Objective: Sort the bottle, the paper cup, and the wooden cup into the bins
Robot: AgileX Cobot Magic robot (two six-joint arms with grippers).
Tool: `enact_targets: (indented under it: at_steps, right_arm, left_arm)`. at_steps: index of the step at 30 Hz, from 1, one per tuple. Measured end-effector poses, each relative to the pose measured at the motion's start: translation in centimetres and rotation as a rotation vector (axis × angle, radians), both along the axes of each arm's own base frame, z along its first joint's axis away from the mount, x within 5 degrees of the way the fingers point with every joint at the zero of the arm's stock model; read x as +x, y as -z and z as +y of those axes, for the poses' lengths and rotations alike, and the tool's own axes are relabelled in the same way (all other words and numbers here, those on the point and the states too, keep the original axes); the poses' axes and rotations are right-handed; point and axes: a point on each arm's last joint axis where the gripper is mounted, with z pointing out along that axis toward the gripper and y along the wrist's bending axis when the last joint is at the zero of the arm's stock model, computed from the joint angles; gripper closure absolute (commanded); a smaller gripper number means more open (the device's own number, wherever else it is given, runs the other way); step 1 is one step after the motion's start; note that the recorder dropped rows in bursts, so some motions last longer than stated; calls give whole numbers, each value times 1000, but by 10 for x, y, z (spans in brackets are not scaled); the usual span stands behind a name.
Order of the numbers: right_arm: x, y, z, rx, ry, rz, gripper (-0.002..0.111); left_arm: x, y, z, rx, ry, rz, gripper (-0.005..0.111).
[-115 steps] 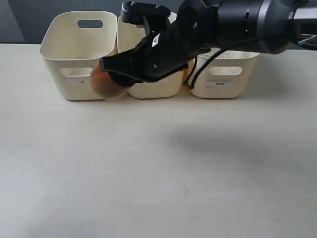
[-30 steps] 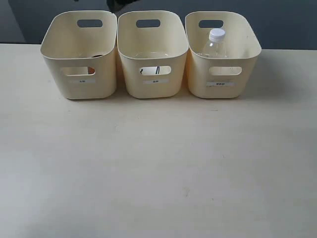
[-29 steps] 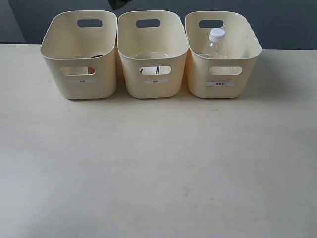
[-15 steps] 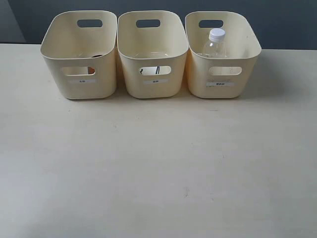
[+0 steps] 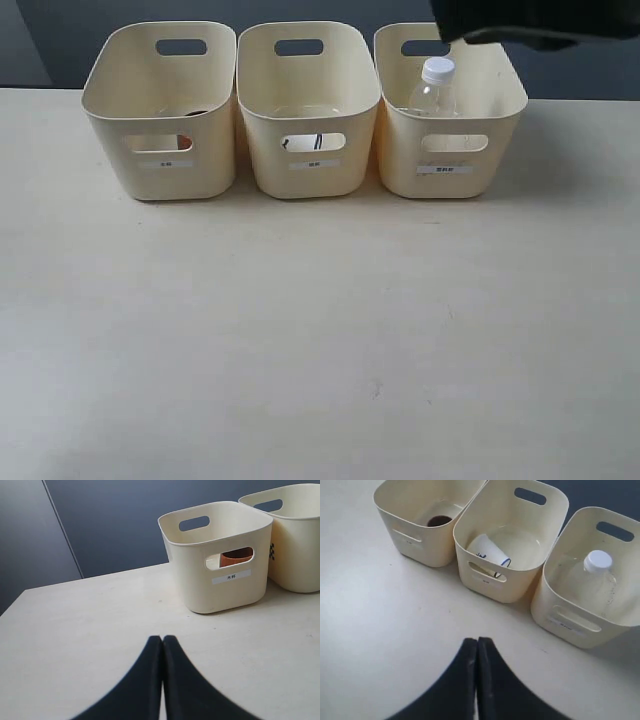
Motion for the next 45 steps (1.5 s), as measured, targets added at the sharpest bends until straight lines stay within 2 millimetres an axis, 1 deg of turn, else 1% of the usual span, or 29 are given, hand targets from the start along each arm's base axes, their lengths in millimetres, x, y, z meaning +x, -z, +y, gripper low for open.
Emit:
enact_targets:
  at_steps: [4, 10, 11, 13, 16, 19, 20, 21, 23, 27, 31, 33, 38, 45]
  right_arm:
    - [-20, 13, -18, 16, -6, -17, 109]
    - [-43, 43, -39, 27, -17, -46, 109]
    - [-49, 51, -44, 49, -12, -49, 109]
    - [-59, 59, -52, 88, -1, -54, 109]
    - [-67, 65, -59, 113, 2, -59, 109]
    - [-75, 76, -64, 129, 3, -46, 109]
    - [-76, 80, -65, 139, 4, -39, 109]
    - [-79, 92, -66, 156, 9, -27, 109]
    - [-81, 107, -68, 187, 17, -20, 109]
    - [-84, 127, -67, 256, -1, -55, 109]
    - [-85, 156, -65, 281, -27, -73, 109]
    - [-85, 164, -64, 298, -34, -77, 109]
    - [-89, 191, -64, 332, -59, -96, 109]
    - [-93, 208, -65, 392, -86, -138, 109]
  left_arm:
    - [0, 0, 0, 0, 0, 0, 107]
    - [0, 0, 0, 0, 0, 0, 107]
    - [0, 0, 0, 0, 0, 0, 107]
    - [0, 0, 0, 0, 0, 0, 107]
    - [0, 0, 0, 0, 0, 0, 107]
    - [0, 0, 0, 0, 0, 0, 107]
    - [0, 0, 0, 0, 0, 0, 107]
    - [0, 0, 0, 0, 0, 0, 107]
    - [0, 0, 0, 0, 0, 0, 107]
    - [0, 0, 0, 0, 0, 0, 107]
    - [0, 0, 0, 0, 0, 0, 107]
    - [0, 0, 0, 0, 0, 0, 107]
    - [0, 0, 0, 0, 0, 0, 107]
    - [0, 0, 0, 0, 0, 0, 107]
